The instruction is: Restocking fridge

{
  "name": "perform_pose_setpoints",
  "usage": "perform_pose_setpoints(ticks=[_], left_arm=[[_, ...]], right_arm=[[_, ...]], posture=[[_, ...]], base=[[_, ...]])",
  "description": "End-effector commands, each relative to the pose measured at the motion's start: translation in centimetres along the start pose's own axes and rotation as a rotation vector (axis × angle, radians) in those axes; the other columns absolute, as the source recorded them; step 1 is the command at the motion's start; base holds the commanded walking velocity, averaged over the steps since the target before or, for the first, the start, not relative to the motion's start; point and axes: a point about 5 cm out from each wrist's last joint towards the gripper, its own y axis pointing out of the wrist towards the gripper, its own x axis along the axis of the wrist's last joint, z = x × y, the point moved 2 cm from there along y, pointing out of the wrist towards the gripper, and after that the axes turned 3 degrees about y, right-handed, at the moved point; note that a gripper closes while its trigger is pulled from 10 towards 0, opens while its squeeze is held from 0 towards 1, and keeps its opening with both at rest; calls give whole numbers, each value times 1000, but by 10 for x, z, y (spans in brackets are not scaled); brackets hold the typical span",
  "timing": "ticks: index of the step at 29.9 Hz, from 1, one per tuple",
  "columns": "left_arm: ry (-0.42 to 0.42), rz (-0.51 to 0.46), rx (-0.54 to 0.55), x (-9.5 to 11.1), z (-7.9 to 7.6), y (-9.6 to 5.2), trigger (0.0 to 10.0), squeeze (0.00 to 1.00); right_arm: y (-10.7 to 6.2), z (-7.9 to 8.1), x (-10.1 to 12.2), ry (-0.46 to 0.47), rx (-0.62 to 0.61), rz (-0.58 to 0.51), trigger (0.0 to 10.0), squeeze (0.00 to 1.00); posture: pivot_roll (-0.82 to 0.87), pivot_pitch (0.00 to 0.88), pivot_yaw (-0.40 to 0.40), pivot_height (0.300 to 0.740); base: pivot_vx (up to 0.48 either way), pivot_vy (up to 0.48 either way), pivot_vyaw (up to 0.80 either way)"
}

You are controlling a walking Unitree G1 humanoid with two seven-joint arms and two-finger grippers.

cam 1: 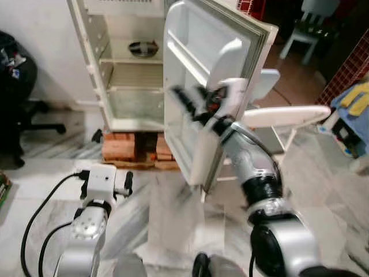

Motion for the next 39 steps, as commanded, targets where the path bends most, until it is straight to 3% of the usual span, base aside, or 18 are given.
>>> perform_pose_setpoints(ticks=[1, 4, 5, 6, 8, 9, 10, 11, 14, 15, 18, 21, 24, 29, 31, 39], left_arm=[[10, -13, -5, 4, 0, 0, 10000, 0], [9, -11, -4, 4, 0, 0, 10000, 0], [9, -9, -5, 3, 0, 0, 10000, 0], [9, -8, -5, 3, -1, 0, 10000, 0], [11, -7, -7, 3, -2, 0, 10000, 0], [12, -7, -9, 3, -2, 1, 10000, 0], [12, -7, -9, 3, -2, 1, 10000, 0], [13, -6, -10, 3, -2, 0, 10000, 0], [14, -4, -11, 2, -2, 0, 10000, 0], [15, -4, -12, 2, -1, 0, 10000, 0], [16, -6, -13, 4, -2, 1, 10000, 0], [12, -17, -11, 6, -1, 2, 10000, 0], [6, -29, -8, 8, 0, 2, 10000, 0], [-9, -54, -14, 10, 3, 0, 10000, 0], [-10, -56, -5, 10, 3, -1, 10000, 0], [-19, -47, -29, 7, -3, -2, 10000, 0]], right_arm=[[-9, 40, 11, 68, 264, 25, 10000, 0], [-17, 43, 7, 62, 282, 65, 10000, 0], [-25, 12, -5, -46, 120, 119, 10000, 0], [-33, -7, -14, -93, 18, 168, 10000, 0], [-45, -25, -21, -176, -83, 215, 10000, 0], [-58, -43, -28, -241, -192, 280, 10000, 0], [-58, -43, -28, -241, -192, 280, 10000, 0], [-70, -53, -31, -273, -283, 313, 10000, 0], [-85, -63, -32, -328, -411, 387, 10000, 0], [-97, -71, -32, -400, -515, 440, 10000, 0], [-110, -87, -23, -425, -697, 414, 10000, 0], [-119, -105, -4, -560, -865, 353, 10000, 0], [-117, -109, 9, -562, -916, 265, 10000, 0], [-104, -101, 25, -601, -927, 134, 10000, 0], [-100, -94, 24, -602, -898, 82, 10000, 0], [-107, -88, 8, -568, -918, 41, 10000, 0]], posture=[[236, 81, -37, 740], [236, 81, -37, 740], [228, 80, -42, 740], [228, 80, -42, 740], [227, 81, -42, 740], [227, 81, -42, 740], [227, 81, -42, 740], [224, 86, -40, 740], [223, 86, -40, 740], [217, 87, -38, 740], [216, 89, -37, 740], [214, 92, -35, 740], [215, 94, -36, 740], [216, 95, -41, 740], [214, 93, -46, 740], [209, 89, -53, 740]], base=[[0, 0, 0], [0, 0, 0], [0, 0, 0], [0, 0, 0], [0, 0, 0], [0, 0, 0], [0, 0, 0], [0, 0, 0], [0, 0, 0], [0, 0, 0], [0, 0, 0], [0, 0, 0], [0, 0, 0], [184, 0, 0], [306, 0, 0], [341, 0, 0]])
